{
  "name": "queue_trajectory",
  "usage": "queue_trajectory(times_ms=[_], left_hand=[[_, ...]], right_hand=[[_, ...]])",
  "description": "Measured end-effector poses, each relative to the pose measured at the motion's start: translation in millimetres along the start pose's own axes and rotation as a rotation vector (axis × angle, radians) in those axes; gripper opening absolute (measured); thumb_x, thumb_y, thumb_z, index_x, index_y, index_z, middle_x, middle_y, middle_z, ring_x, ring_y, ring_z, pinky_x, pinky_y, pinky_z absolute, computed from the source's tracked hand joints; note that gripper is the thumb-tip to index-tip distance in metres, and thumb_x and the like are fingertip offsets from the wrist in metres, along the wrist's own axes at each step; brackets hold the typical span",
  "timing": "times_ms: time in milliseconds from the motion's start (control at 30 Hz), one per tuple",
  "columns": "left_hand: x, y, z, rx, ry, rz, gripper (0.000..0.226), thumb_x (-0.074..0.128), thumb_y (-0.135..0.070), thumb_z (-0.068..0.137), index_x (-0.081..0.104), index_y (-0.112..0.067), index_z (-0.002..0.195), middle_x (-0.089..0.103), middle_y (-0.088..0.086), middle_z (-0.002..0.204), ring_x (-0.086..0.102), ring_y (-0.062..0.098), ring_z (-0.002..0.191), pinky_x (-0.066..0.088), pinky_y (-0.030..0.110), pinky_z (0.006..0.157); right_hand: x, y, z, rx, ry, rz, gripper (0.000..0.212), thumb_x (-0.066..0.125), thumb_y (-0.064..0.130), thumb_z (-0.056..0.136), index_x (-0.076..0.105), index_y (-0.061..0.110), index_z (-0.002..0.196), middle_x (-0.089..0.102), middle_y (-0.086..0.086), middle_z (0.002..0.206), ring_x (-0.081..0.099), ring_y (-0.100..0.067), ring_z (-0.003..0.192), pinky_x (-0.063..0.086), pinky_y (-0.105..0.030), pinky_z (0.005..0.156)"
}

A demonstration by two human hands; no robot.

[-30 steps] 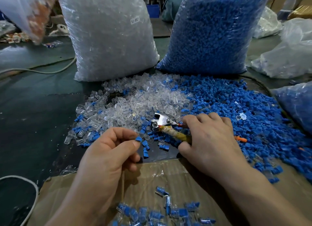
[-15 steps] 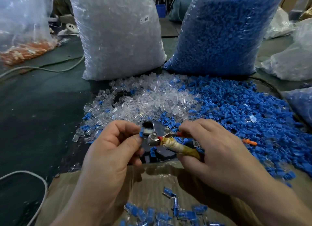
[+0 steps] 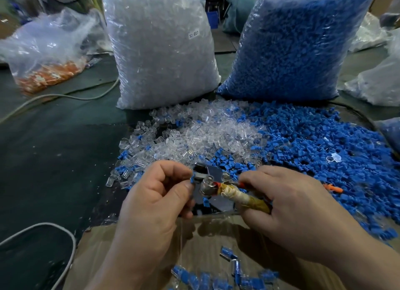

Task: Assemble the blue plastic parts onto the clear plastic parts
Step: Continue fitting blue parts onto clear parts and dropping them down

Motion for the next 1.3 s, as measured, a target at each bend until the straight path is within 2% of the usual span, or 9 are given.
queue_trajectory(times_ms=[167,300,533,700,867,1000,1067,1167,1300], left_hand=[[-10.1,6.4,3.5,-0.039,-0.108,0.046,0.033,0.064,-0.001,0.091,0.071,-0.032,0.082,0.066,-0.001,0.064,0.060,0.010,0.053,0.050,0.019,0.048],[6.3,22.6,-2.0,-0.231,0.054,0.079,0.032,0.065,-0.002,0.091,0.069,-0.031,0.078,0.061,0.000,0.053,0.052,0.010,0.043,0.046,0.018,0.041],[14.9,18.0,-5.7,-0.112,0.106,0.327,0.027,0.068,-0.022,0.092,0.064,-0.049,0.092,0.064,-0.009,0.057,0.051,0.005,0.047,0.046,0.023,0.047],[18.3,12.8,-8.3,-0.009,0.095,0.356,0.026,0.070,-0.020,0.092,0.065,-0.046,0.092,0.067,-0.013,0.065,0.053,0.001,0.050,0.045,0.017,0.047],[18.5,5.6,-10.6,0.101,0.116,0.400,0.025,0.069,-0.019,0.092,0.068,-0.043,0.089,0.070,-0.012,0.071,0.059,0.001,0.055,0.047,0.015,0.049],[23.2,3.6,-12.6,0.075,0.153,0.257,0.019,0.066,-0.022,0.092,0.071,-0.040,0.087,0.071,-0.006,0.068,0.061,-0.003,0.052,0.046,0.009,0.047],[20.1,3.3,-11.5,0.054,0.128,0.229,0.008,0.065,-0.041,0.089,0.071,-0.037,0.086,0.070,-0.004,0.064,0.062,-0.001,0.051,0.046,0.011,0.047],[19.7,13.1,-11.3,-0.085,0.223,0.208,0.051,0.052,-0.072,0.072,0.066,-0.025,0.081,0.065,0.005,0.056,0.062,0.019,0.047,0.046,0.021,0.043],[21.5,12.9,-9.8,-0.134,0.254,0.059,0.043,0.063,-0.067,0.069,0.064,-0.024,0.075,0.058,-0.001,0.055,0.052,0.013,0.043,0.039,0.020,0.040]], right_hand=[[2.2,-15.9,0.3,0.106,-0.032,-0.067,0.057,0.033,0.077,0.072,0.046,0.048,0.119,0.049,0.029,0.100,0.044,0.002,0.094,0.039,-0.022,0.081],[2.8,-35.7,6.5,0.255,-0.048,-0.229,0.074,0.029,0.080,0.069,0.045,0.041,0.130,0.053,0.016,0.113,0.044,-0.012,0.106,0.036,-0.034,0.093],[6.7,-32.5,10.8,0.271,-0.022,-0.286,0.075,0.028,0.084,0.070,0.042,0.043,0.131,0.049,0.011,0.129,0.035,-0.018,0.122,0.027,-0.042,0.106],[-3.4,20.1,-0.3,-0.060,-0.295,-0.147,0.042,0.044,0.066,0.087,0.062,0.031,0.102,0.063,0.011,0.099,0.056,-0.016,0.094,0.043,-0.037,0.080],[5.6,42.9,-5.4,-0.207,-0.252,-0.088,0.010,0.060,0.036,0.086,0.062,0.027,0.088,0.062,0.010,0.080,0.059,-0.016,0.074,0.049,-0.034,0.065],[0.8,39.8,-7.1,-0.174,-0.279,0.000,0.027,0.040,0.035,0.096,0.061,0.022,0.087,0.060,0.006,0.080,0.055,-0.017,0.071,0.046,-0.034,0.061],[0.9,41.1,-7.5,-0.188,-0.260,0.046,0.027,0.039,0.034,0.097,0.058,0.020,0.086,0.056,0.006,0.079,0.050,-0.014,0.070,0.040,-0.031,0.061],[0.2,44.5,-7.7,-0.184,-0.234,0.113,0.029,0.036,0.036,0.099,0.056,0.019,0.087,0.051,0.007,0.080,0.045,-0.011,0.071,0.036,-0.030,0.060],[3.8,44.9,-7.1,-0.081,-0.197,0.262,0.026,0.032,0.045,0.096,0.048,0.029,0.082,0.048,0.012,0.073,0.045,-0.008,0.071,0.037,-0.029,0.063]])
Point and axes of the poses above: each hand's wrist, its own z-axis towards the middle knuckle, its own x-axis out of the palm, y = z × x, the point moved 7 cm from there along z, towards the middle knuckle
